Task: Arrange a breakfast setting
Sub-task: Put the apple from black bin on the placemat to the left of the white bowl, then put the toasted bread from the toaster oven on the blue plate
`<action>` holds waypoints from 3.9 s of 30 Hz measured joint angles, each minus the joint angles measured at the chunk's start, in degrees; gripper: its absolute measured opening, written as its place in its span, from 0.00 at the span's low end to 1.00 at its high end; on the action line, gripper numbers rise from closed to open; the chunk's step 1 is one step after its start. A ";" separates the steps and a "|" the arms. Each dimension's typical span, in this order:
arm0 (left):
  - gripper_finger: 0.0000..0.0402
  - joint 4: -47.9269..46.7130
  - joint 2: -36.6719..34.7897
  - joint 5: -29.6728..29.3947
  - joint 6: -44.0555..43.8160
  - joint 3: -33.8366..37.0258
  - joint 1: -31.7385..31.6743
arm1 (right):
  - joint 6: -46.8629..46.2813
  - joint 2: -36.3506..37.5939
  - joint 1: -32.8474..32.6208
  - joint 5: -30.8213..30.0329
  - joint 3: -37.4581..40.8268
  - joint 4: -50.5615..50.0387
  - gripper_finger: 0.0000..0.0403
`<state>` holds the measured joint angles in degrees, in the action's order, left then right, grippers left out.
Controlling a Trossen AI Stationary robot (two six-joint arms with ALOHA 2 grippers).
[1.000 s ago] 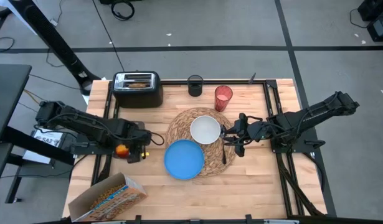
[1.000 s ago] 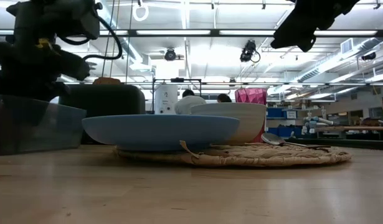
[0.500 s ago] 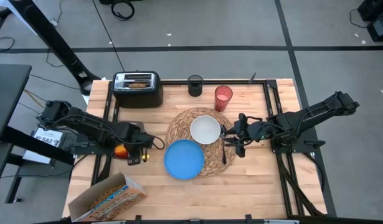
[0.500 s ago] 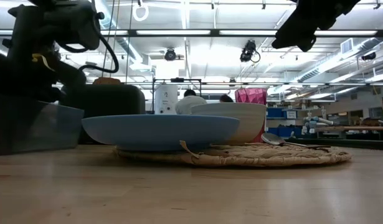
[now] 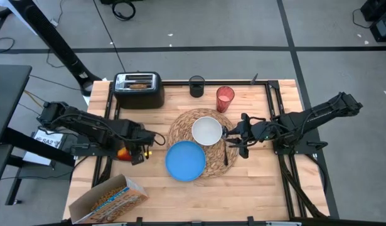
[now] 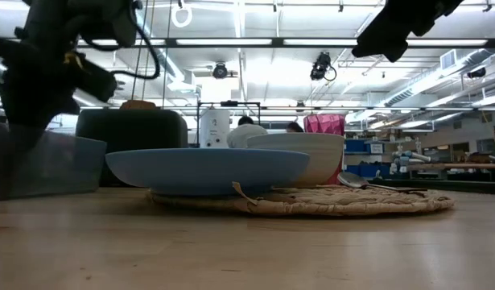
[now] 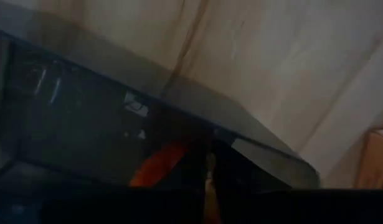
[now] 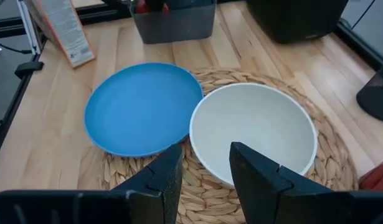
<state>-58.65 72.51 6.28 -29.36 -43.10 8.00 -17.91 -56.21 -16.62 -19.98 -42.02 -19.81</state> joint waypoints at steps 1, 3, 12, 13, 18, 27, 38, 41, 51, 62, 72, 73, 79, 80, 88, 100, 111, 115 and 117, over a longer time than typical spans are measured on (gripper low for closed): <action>0.05 -1.35 0.02 0.01 -0.01 -1.04 -0.18 | 0.11 0.28 0.00 -0.29 0.00 0.00 0.35; 0.05 -4.37 0.02 0.02 -0.24 -3.08 -0.48 | 0.38 0.75 0.00 -1.23 0.00 -0.02 0.35; 0.05 -20.04 0.07 0.02 -4.98 -17.19 -0.82 | 1.61 1.17 0.02 -1.47 0.00 -0.04 0.35; 0.05 -20.63 0.07 -0.12 -5.39 -19.15 -0.82 | 1.62 1.17 0.02 -1.48 0.00 -0.02 0.35; 0.05 -17.95 0.02 -7.23 -6.69 -26.33 -1.12 | 2.03 1.32 0.02 -1.45 0.00 0.82 0.35; 0.05 3.87 0.36 -18.56 -2.39 -26.35 -6.05 | 1.93 3.18 0.02 -1.75 -7.56 -8.85 0.35; 0.05 24.20 13.78 -20.74 7.95 -24.82 -12.48 | 0.78 3.29 -0.91 -1.83 -11.56 -10.40 0.35; 0.05 28.57 17.11 -19.63 9.00 -24.82 -14.58 | -1.51 3.17 -1.78 -1.54 -11.56 -10.39 0.35; 0.05 35.52 24.57 -18.49 7.54 -24.82 -18.86 | -5.98 3.13 -4.99 -1.58 -11.56 -10.38 0.35; 0.05 39.79 28.30 -18.82 3.31 -24.84 -18.83 | -6.15 2.98 -5.11 -2.50 -11.56 -10.49 0.35; 0.12 38.57 28.22 -18.67 2.53 -24.88 -18.66 | -6.10 2.98 -5.11 -2.49 -11.54 -10.73 0.35; 0.14 37.92 28.20 -18.65 2.53 -24.96 -18.66 | -6.08 2.98 -5.11 -2.49 -11.54 -10.73 0.35; 0.21 36.48 28.15 -18.51 2.26 -25.29 -18.70 | -5.95 2.98 -5.11 -2.49 -11.54 -10.75 0.35; 0.23 36.02 28.15 -18.49 1.97 -25.59 -18.70 | -5.95 2.98 -5.11 -2.49 -11.54 -10.74 0.35; 0.32 35.20 28.26 -18.24 3.05 -27.53 -18.70 | -5.91 2.97 -5.11 -2.47 -11.52 -10.75 0.35; 0.39 26.74 28.26 -18.29 3.67 -34.39 -18.81 | -3.99 2.98 -5.11 -1.79 -11.52 -10.78 0.35; 0.39 3.90 20.78 -24.36 10.39 -53.02 -21.44 | -3.52 2.98 -5.14 1.86 -11.50 -10.80 0.35; 0.39 -5.44 15.44 -26.70 12.69 -56.13 -28.14 | -3.55 2.98 -5.14 3.57 -11.50 -10.80 0.35; 0.39 -10.90 13.29 -26.63 14.76 -56.31 -32.67 | -3.46 2.98 -5.13 3.59 -11.50 -10.83 0.35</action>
<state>-69.55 85.80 -20.35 -14.60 -99.42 -24.66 -21.36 -53.23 -21.75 -16.39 -53.52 -30.64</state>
